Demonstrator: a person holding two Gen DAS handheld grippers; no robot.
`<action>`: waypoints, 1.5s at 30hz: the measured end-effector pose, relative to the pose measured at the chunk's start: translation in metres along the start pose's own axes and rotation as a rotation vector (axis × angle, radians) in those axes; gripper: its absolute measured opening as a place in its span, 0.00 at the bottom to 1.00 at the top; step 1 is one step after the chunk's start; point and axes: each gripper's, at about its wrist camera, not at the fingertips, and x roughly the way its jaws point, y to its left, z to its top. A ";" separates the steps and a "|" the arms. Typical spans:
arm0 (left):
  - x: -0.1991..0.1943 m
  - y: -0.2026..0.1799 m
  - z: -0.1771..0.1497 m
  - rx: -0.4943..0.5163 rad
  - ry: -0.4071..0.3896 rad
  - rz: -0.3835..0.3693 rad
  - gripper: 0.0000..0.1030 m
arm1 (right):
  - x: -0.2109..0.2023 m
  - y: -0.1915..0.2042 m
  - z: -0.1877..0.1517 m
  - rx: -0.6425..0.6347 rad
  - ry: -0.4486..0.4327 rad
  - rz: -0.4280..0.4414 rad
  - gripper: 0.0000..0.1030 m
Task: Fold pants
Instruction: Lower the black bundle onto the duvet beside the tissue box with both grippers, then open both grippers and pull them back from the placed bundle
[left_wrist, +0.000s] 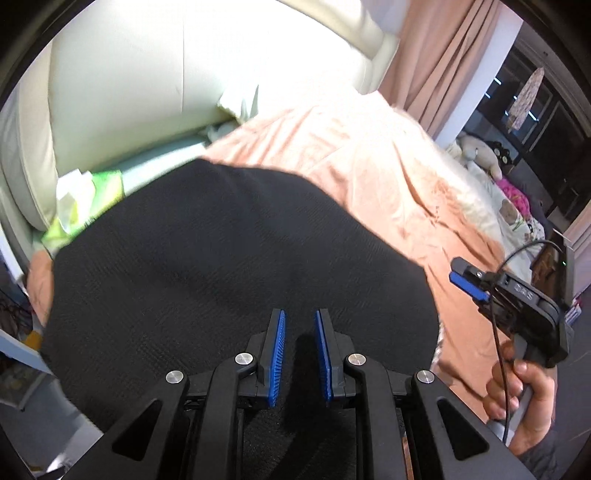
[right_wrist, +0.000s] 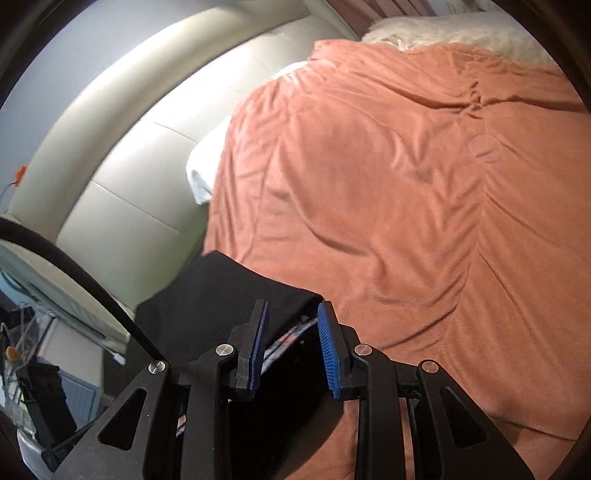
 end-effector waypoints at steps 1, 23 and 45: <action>-0.003 -0.001 0.002 -0.001 -0.010 -0.003 0.18 | -0.005 0.007 0.000 -0.017 -0.007 0.033 0.24; 0.007 -0.015 -0.043 -0.101 0.024 -0.105 0.18 | 0.019 0.047 -0.058 -0.326 0.230 0.252 0.24; -0.099 -0.034 -0.077 -0.100 -0.057 -0.028 0.41 | -0.109 0.059 -0.071 -0.344 0.141 0.122 0.62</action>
